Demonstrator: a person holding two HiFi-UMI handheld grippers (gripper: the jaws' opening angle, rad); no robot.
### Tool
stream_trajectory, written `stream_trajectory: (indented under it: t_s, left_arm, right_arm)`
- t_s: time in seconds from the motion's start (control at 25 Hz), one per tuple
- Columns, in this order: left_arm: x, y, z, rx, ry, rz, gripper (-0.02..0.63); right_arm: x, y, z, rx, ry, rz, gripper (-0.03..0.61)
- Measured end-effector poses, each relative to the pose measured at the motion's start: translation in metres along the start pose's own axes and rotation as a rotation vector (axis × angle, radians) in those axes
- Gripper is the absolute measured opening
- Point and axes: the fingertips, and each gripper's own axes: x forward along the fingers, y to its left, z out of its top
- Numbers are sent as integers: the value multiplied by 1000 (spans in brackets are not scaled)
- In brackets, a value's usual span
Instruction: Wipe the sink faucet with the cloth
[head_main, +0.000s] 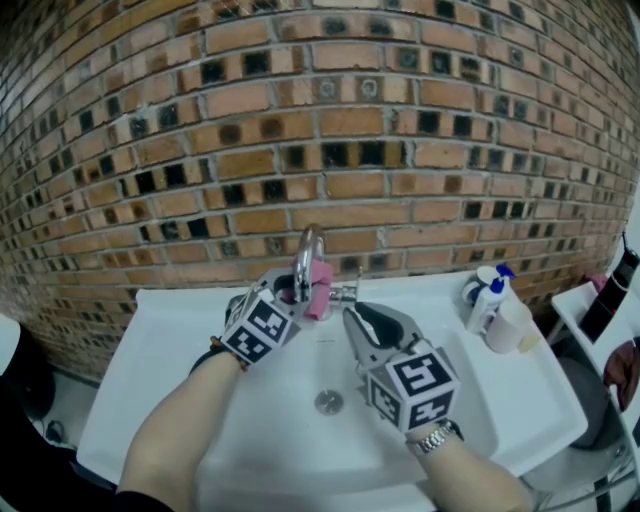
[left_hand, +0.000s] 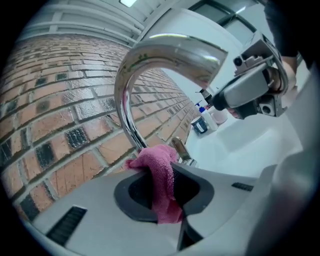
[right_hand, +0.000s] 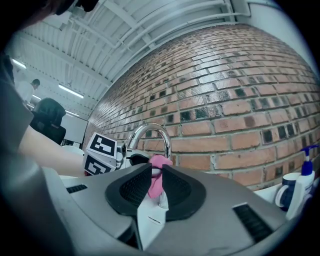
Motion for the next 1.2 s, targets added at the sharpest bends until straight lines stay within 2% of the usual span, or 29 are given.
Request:
stream_trajectory:
  t_s: [0.36, 0.88, 1.2]
  left_arm:
    - [-9, 26, 31, 32, -95, 70, 67]
    - [-27, 38, 56, 191, -148, 148, 67]
    - [-41, 31, 66, 189, -180, 163, 67]
  right_arm:
    - [-1, 0, 1, 1, -6, 1, 78]
    - [-1, -2, 4, 7, -17, -4, 78]
    - [-4, -6, 6, 15, -32, -21, 78]
